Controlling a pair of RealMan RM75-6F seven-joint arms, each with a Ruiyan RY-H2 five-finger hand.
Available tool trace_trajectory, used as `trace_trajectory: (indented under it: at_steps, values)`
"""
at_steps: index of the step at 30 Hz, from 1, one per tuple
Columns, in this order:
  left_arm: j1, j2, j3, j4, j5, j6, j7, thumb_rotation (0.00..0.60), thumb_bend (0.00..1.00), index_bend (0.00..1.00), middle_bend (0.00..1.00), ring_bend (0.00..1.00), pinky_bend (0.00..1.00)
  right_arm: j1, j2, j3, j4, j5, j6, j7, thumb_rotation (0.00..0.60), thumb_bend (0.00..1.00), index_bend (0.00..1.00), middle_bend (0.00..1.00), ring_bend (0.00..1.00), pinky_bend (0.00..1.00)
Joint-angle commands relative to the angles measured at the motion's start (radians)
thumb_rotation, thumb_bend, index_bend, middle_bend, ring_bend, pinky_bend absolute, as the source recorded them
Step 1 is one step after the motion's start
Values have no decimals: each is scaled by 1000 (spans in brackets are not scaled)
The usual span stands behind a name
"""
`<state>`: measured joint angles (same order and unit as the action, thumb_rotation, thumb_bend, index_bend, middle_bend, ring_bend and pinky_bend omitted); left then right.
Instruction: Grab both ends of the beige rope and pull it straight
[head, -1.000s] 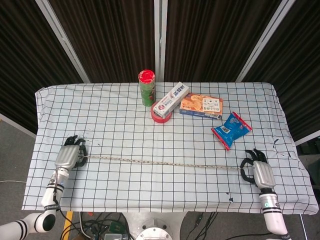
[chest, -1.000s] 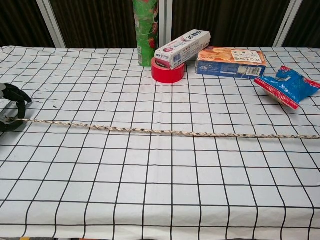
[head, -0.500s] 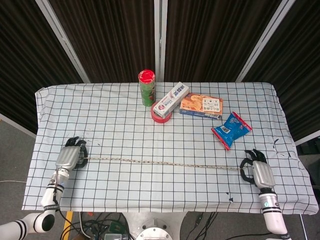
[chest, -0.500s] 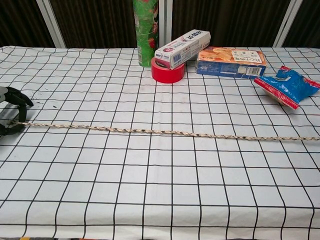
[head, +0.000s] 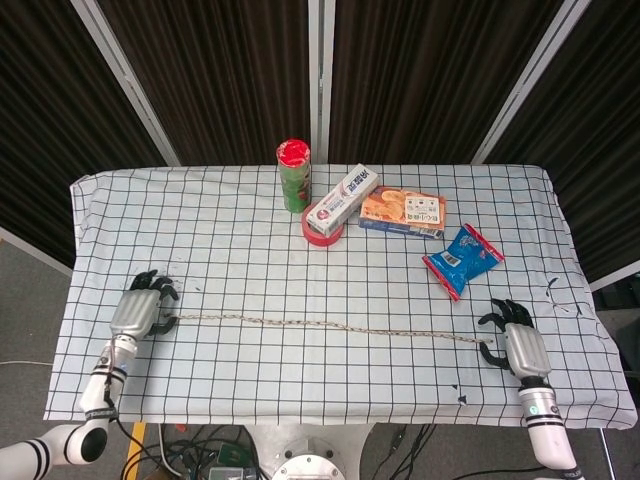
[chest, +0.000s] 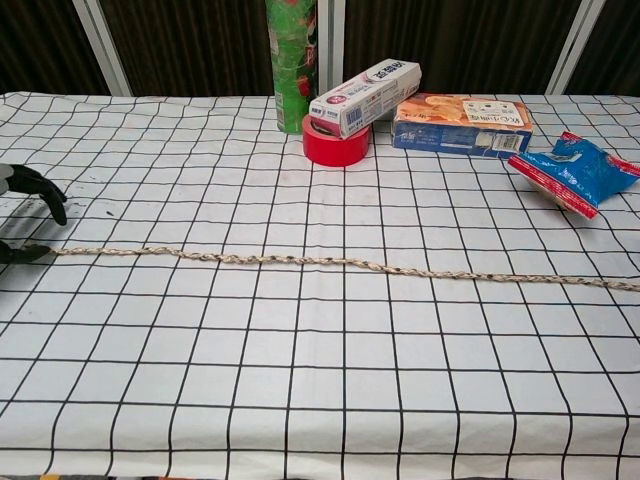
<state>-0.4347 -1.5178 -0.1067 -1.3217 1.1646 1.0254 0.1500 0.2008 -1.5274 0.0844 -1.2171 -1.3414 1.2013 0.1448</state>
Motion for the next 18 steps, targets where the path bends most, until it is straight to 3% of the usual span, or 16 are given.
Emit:
trace_trajectory:
  at_steps: [1, 10, 14, 18]
  values:
    - [3, 9, -1, -11, 5, 7, -5, 600, 271, 359, 162, 0, 52, -1, 6, 0, -7, 0, 1, 0, 600, 264, 303, 74, 0, 0]
    - [41, 75, -22, -115, 41, 111, -40, 600, 251, 348, 161, 0, 52, -28, 85, -2, -100, -43, 82, -10, 600, 252, 262, 55, 0, 0]
    - [93, 108, -33, -174, 111, 254, -86, 600, 213, 325, 159, 0, 55, -52, 137, -5, -130, -75, 161, -85, 600, 224, 151, 25, 0, 0]
    - [172, 114, -4, -174, 203, 428, -101, 600, 157, 231, 150, 0, 58, -85, 161, -8, -110, -106, 246, -125, 600, 214, 15, 2, 0, 0]
